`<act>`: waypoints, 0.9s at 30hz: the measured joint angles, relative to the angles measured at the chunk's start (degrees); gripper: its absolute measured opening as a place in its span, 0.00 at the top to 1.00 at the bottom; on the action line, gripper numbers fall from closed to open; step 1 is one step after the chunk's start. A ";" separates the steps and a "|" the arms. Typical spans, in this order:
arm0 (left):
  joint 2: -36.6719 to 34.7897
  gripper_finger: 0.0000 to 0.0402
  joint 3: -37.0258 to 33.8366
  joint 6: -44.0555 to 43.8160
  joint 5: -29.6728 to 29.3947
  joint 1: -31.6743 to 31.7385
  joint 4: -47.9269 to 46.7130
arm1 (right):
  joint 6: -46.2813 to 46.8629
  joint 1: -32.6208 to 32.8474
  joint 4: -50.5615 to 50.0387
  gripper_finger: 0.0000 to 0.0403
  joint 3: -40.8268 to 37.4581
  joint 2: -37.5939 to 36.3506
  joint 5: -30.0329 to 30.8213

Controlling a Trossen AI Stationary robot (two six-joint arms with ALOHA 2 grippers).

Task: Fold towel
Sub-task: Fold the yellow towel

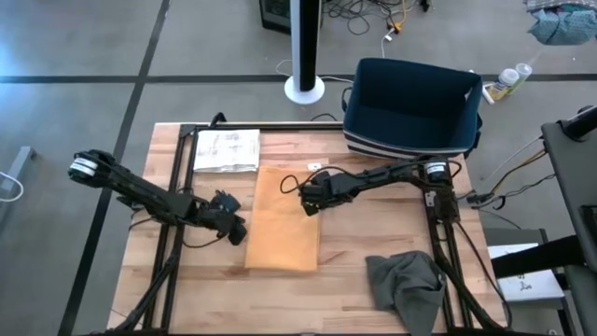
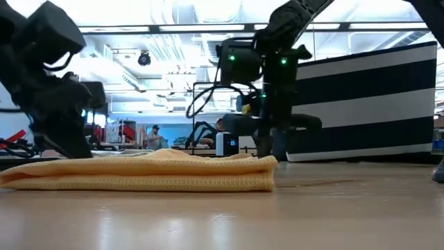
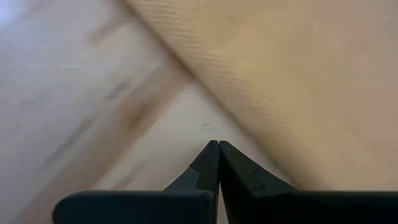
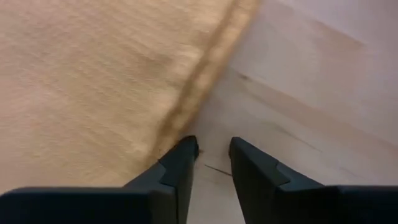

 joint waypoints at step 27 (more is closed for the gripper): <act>16.84 1.00 19.03 -1.26 -5.90 -22.21 4.86 | 1.48 26.18 8.09 0.69 0.70 -3.52 2.59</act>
